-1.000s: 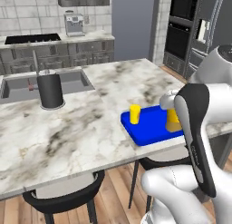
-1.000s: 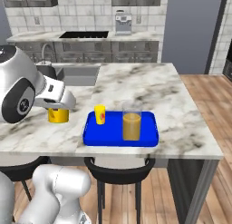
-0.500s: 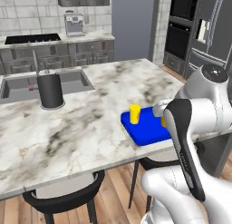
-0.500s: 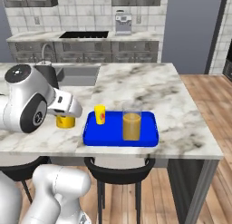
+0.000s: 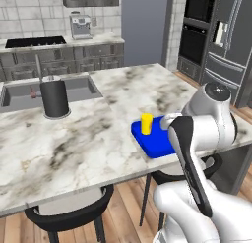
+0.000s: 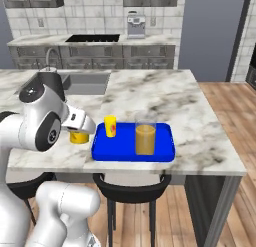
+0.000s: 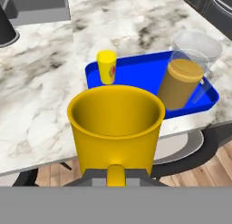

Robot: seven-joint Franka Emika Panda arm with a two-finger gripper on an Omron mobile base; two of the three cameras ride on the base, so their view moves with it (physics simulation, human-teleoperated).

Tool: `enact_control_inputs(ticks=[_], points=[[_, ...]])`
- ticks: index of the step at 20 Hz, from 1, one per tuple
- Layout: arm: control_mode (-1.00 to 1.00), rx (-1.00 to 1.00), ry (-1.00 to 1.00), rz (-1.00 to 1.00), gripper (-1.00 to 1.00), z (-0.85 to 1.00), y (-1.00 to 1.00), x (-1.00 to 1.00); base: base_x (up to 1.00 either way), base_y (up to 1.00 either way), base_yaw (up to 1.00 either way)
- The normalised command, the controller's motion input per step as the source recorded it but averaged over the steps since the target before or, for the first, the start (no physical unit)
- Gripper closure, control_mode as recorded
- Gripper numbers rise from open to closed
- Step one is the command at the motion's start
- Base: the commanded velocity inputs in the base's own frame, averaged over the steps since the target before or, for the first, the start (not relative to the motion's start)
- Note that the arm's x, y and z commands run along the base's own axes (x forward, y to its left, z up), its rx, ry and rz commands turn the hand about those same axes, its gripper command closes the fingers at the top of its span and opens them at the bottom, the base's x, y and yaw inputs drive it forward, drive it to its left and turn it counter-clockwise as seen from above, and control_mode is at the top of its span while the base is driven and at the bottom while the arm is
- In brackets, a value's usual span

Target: There is a tray on the dining counter. Grab the cup, mug, and pitcher and place them on the tray. The pitcher may be placed next to the tray if it cannot fit the tray.

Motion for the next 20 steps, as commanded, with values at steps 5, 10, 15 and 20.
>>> enact_control_inputs(ticks=[5, 10, 15, 20], points=[[-1.00, 0.01, -0.02, -0.04, 1.00, -0.32, -0.06, 0.33, 0.00, 0.00, 0.00], [-1.00, 0.01, 0.00, -0.02, 1.00, -0.33, -0.09, 0.28, 0.00, 0.00, 0.00], [-1.00, 0.01, 0.00, 0.00, 1.00, -0.25, -0.17, 0.24, 0.00, 0.00, 0.00], [-1.00, 0.00, 0.00, 0.00, 1.00, -0.23, -0.05, 0.30, 0.00, 0.00, 0.00]])
